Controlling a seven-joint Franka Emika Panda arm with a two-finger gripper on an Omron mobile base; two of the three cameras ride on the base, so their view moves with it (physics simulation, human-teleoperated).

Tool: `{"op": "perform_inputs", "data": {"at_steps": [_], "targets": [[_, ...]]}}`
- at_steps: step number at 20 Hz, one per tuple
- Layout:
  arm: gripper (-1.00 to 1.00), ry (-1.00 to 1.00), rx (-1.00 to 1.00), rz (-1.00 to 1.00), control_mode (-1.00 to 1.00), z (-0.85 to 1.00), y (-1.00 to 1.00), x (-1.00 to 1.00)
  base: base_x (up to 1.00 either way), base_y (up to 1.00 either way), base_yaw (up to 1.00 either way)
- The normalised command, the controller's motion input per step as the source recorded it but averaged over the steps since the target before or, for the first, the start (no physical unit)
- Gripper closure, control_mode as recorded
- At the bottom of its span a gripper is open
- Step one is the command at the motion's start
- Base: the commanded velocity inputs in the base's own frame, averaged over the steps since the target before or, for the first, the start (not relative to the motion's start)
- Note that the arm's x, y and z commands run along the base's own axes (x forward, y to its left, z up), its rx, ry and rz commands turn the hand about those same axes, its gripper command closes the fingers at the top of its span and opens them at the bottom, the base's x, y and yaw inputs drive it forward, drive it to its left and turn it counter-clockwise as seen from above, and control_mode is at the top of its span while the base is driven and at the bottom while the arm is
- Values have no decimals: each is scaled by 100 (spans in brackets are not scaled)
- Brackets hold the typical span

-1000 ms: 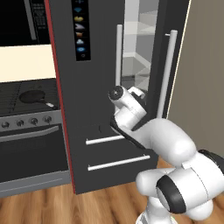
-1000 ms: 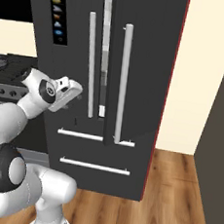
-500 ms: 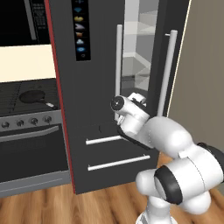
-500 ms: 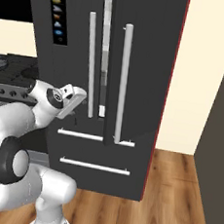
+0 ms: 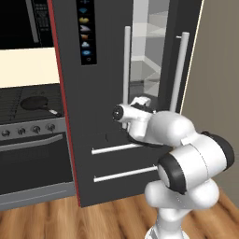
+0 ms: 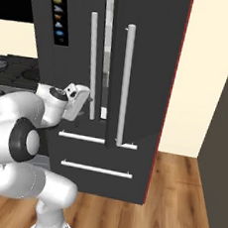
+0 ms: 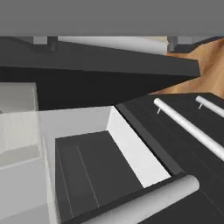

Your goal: Place one of the steaks on the plate and the other in the bowl. Then place the bowl in the fridge.

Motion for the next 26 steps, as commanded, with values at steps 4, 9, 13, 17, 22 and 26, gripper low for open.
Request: {"op": "perform_inputs", "data": {"at_steps": [4, 9, 13, 17, 22, 26], "targets": [[-100, 0, -26, -1, -100, -9, -32, 4, 0, 0, 0], [-100, 7, -11, -13, -100, 20, -31, -13, 0, 0, 0], [-100, 28, -10, -16, -100, 32, -23, 2, 0, 0, 0], [-100, 22, -9, -11, -100, 0, -6, 13, 0, 0, 0], [-100, 24, -5, -6, -100, 0, 3, 18, 0, 0, 0], [-100, 23, -5, 0, -100, -14, 6, -2, 0, 0, 0]]}}
